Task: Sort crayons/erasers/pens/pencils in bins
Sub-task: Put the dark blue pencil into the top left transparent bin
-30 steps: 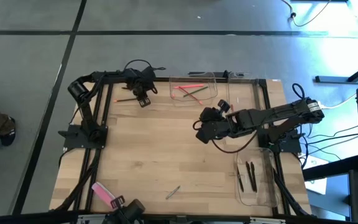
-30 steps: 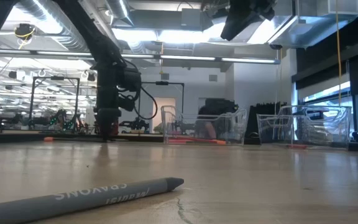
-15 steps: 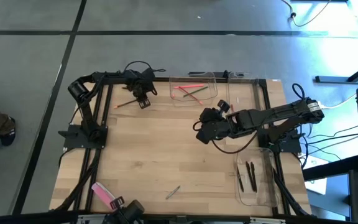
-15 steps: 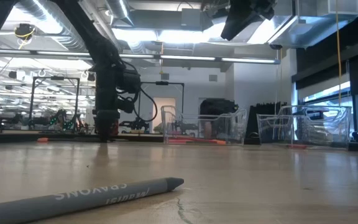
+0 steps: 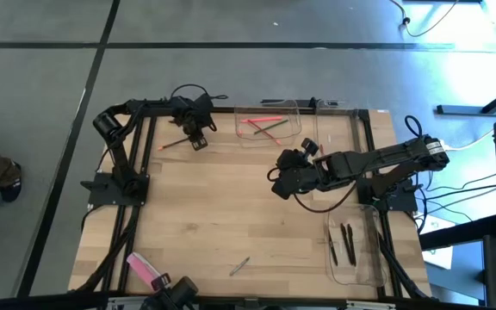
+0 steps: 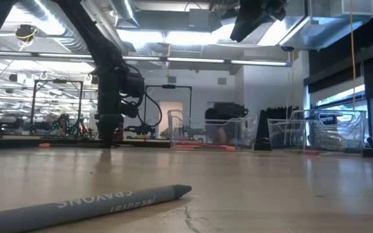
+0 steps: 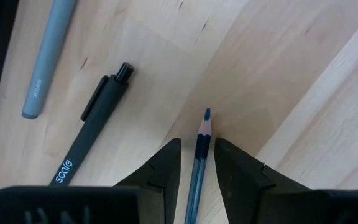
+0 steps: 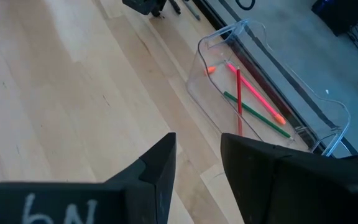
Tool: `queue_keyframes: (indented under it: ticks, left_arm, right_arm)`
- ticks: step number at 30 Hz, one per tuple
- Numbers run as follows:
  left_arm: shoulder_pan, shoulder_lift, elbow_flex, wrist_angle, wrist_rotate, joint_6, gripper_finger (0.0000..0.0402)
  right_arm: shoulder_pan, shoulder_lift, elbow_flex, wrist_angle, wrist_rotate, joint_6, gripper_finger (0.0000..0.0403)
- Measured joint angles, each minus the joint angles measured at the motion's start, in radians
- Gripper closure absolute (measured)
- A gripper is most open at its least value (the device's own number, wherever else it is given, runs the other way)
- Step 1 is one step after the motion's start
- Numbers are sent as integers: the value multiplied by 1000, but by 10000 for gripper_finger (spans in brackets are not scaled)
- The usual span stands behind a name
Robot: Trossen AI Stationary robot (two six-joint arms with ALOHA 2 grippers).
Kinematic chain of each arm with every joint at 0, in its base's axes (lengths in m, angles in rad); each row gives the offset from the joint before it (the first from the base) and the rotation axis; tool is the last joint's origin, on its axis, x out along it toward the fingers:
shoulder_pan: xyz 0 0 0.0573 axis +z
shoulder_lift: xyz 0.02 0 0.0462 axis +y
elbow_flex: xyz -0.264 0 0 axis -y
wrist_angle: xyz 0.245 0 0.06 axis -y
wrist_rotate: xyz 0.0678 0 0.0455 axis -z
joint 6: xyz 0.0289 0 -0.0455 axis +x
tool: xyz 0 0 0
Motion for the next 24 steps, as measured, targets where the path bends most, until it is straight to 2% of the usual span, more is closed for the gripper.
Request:
queue_keyframes:
  ticks: [6,15,24]
  left_arm:
    - [0,0,-1,-1,3,2,325]
    - [-2,1,-2,0,8,-2,395]
    - [-15,0,-3,7,0,-25,398]
  right_arm:
    - [0,0,0,0,0,0,272]
    - [0,0,0,0,0,0,272]
    - [0,0,0,0,0,0,272]
